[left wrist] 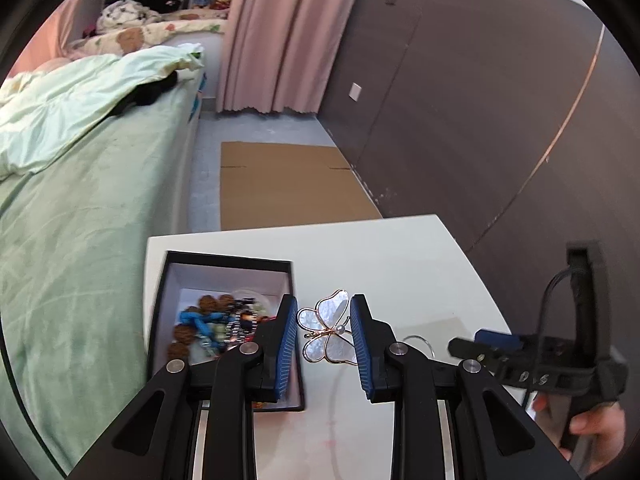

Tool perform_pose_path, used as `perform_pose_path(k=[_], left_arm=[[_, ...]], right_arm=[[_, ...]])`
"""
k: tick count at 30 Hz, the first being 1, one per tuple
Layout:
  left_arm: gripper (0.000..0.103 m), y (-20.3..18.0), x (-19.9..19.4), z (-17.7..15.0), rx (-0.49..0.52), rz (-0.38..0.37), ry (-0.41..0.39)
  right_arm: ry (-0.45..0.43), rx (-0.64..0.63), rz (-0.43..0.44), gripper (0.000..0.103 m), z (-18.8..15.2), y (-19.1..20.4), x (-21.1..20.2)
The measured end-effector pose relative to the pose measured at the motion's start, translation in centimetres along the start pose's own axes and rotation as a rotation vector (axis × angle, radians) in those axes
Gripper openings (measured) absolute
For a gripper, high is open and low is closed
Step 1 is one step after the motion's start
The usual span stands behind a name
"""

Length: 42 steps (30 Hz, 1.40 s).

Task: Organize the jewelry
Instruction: 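Drop the butterfly pendant into the black box with the left gripper while the right grasps the silver hoop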

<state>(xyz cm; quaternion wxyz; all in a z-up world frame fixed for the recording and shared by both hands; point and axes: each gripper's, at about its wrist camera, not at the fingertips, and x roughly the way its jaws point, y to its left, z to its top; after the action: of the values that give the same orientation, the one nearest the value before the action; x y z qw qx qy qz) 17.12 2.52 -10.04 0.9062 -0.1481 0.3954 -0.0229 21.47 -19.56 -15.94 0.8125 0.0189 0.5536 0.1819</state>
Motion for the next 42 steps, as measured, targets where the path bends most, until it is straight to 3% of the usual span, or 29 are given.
perform_pose_path(k=[7, 15, 24, 26, 34, 42], left_arm=[[0.028, 1.5, -1.0, 0.4, -0.038, -0.004, -0.024], [0.028, 2.4, -1.6, 0.7, -0.066, -0.019, -0.039], [0.028, 3.1, -2.3, 0.6, -0.087, -0.021, -0.053], [0.028, 3.2, -2.5, 0.6, -0.09, -0.021, -0.054], [0.028, 3.8, -2.8, 0.5, -0.102, -0.015, -0.048], [0.028, 4.8, -2.4, 0.0, -0.126, 0.017, -0.011]], right_arm=[[0.028, -0.025, -0.04, 0.063, -0.1, 2.2, 1.8], [0.055, 0.036, -0.089, 0.063, -0.5, 3.5, 3.7], [0.026, -0.025, -0.28, 0.062, -1.5, 5.4, 4.5], [0.018, -0.054, -0.27, 0.052, -1.6, 6.1, 4.3], [0.029, -0.032, -0.129, 0.05, -1.9, 5.1, 3.2], [-0.027, 0.029, -0.006, 0.05, -2.0, 4.5, 0.9]])
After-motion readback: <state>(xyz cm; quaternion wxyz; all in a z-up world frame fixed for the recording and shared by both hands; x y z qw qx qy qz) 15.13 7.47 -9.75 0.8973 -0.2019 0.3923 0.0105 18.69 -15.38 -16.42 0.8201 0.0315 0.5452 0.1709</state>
